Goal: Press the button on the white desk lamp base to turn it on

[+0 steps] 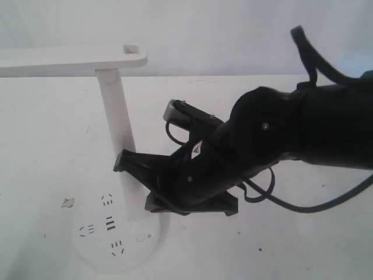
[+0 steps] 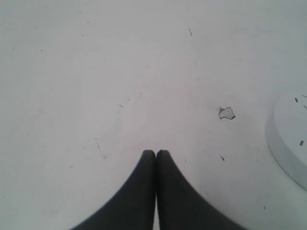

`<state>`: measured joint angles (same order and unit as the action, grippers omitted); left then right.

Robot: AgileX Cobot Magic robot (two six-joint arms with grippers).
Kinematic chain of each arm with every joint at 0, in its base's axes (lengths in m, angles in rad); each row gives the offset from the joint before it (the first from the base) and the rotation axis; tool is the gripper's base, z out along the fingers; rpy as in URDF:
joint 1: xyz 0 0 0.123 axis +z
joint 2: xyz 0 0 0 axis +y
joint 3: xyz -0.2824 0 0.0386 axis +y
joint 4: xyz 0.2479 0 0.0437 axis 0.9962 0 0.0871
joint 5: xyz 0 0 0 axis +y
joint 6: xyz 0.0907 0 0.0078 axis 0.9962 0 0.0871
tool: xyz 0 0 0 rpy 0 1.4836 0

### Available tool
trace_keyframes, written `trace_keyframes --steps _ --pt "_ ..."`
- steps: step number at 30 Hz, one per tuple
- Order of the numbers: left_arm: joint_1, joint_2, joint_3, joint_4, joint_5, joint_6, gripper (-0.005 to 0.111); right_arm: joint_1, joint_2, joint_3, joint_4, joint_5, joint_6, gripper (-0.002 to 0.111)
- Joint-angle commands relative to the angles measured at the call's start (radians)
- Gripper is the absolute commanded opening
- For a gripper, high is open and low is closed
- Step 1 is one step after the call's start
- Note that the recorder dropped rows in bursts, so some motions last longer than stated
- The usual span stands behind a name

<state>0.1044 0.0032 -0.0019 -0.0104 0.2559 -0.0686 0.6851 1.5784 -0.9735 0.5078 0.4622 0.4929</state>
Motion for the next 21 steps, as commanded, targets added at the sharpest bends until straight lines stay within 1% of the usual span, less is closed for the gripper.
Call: trace_keyframes --steps 1,8,14,21 --pt "-0.008 -0.003 0.002 -0.003 -0.005 -0.001 0.000 0.001 0.019 0.035 0.044 -0.055 0.012 0.000" --pt "-0.008 -0.003 0.002 -0.003 -0.005 -0.001 0.000 0.001 0.033 0.057 0.060 -0.107 0.010 0.000" --pt "-0.008 -0.003 0.002 -0.003 -0.005 -0.001 0.000 0.006 0.090 0.057 0.099 -0.106 0.001 0.000" --pt "-0.008 -0.003 0.002 -0.003 -0.005 -0.001 0.000 0.035 0.109 0.057 0.113 -0.153 -0.019 0.000"
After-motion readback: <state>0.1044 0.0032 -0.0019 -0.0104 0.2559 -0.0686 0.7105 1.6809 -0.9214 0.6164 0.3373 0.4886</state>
